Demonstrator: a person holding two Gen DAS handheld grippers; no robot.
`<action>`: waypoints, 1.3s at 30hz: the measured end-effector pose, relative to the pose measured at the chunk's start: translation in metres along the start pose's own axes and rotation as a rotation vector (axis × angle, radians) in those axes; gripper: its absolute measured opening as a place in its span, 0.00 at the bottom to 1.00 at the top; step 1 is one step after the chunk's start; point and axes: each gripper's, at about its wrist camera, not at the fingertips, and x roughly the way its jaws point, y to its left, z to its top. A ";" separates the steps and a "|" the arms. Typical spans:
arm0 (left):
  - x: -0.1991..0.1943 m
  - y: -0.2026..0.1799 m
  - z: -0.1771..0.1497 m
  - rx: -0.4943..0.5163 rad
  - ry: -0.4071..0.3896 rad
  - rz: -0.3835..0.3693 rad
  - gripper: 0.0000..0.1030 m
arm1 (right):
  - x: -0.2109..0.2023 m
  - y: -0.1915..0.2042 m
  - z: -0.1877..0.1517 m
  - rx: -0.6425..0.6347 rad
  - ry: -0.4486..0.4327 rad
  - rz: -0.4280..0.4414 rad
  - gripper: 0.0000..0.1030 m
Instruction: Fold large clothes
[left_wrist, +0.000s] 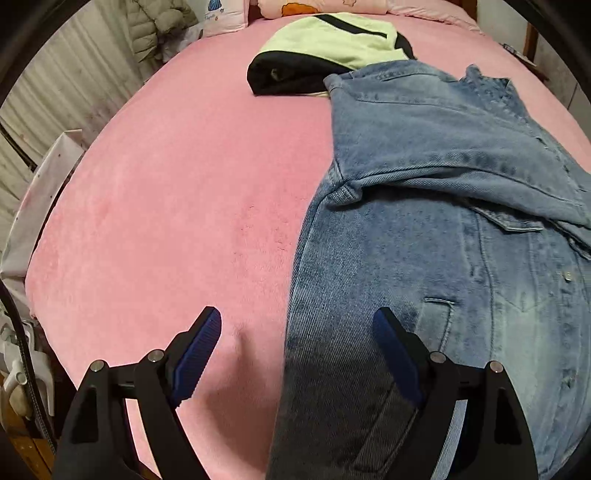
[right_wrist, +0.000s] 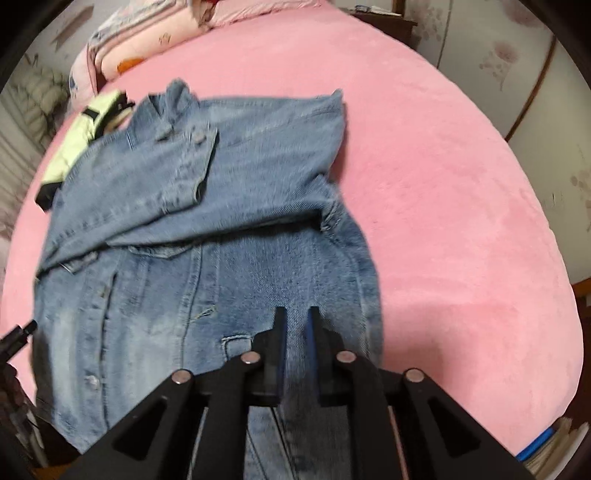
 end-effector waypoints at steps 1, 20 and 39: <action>-0.002 0.002 -0.001 -0.001 -0.001 -0.004 0.81 | -0.005 -0.002 -0.002 0.013 -0.009 0.005 0.15; -0.028 0.051 -0.059 -0.003 0.017 -0.112 0.81 | -0.058 -0.002 -0.083 0.108 -0.043 0.000 0.32; -0.014 0.077 -0.117 -0.055 0.111 -0.294 0.81 | -0.060 -0.033 -0.138 0.145 -0.001 0.015 0.42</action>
